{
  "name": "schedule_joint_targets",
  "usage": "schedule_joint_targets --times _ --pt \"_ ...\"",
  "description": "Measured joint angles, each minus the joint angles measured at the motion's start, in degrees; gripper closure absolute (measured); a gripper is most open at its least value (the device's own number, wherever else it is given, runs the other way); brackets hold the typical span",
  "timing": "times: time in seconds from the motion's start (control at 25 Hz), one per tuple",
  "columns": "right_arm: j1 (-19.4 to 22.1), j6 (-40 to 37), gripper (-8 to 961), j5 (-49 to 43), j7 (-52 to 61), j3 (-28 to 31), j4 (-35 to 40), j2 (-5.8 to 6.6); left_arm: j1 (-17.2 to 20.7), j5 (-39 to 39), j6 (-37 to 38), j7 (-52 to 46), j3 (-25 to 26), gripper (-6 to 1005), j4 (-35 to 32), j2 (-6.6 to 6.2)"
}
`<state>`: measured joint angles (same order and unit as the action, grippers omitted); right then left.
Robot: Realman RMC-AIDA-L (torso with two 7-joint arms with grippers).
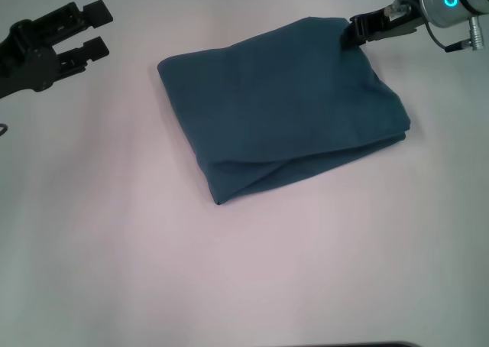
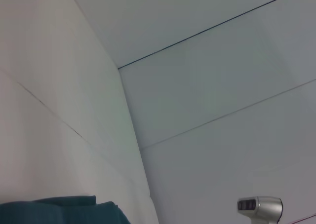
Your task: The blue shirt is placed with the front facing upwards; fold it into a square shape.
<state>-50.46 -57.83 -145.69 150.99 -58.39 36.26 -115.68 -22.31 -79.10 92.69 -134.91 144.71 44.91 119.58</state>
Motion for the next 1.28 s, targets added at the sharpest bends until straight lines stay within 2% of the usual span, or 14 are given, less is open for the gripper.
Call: schedule_joint_targets --times 0.04,0.12,0.36,0.68,0.88,1.08,1.28 --pt "0.0 0.2 930 -0.6 0.1 0.1 0.4 0.0 0.0 0.0 0.0 0.0 0.1 175 0.0 -0.03" --pt "0.4 0.9 856 -0.8 0.5 0.6 1.2 0.4 0.0 0.0 0.0 0.0 0.2 174 0.0 -0.04" --pt "0.5 1.1 616 -0.4 0.7 5.0 2.0 2.73 0.1 0.0 0.0 0.0 0.4 174 0.0 -0.05" --pt "-0.6 -0.2 286 -0.4 0.8 6.1 -0.9 2.65 0.0 0.0 -0.1 0.0 0.8 174 -0.1 -0.05" --pt "-1.9 1.3 291 -0.3 2.1 7.2 -6.9 2.59 0.0 -0.1 -0.1 0.1 0.9 174 -0.1 -0.04" --pt "-2.0 3.1 312 0.2 2.1 9.1 -7.4 1.71 -0.1 0.0 -0.1 0.2 0.7 175 -0.1 0.1" --pt "-1.9 4.6 356 2.8 1.7 9.2 -8.2 1.54 0.0 0.3 -0.1 0.1 0.8 175 -0.1 0.27"
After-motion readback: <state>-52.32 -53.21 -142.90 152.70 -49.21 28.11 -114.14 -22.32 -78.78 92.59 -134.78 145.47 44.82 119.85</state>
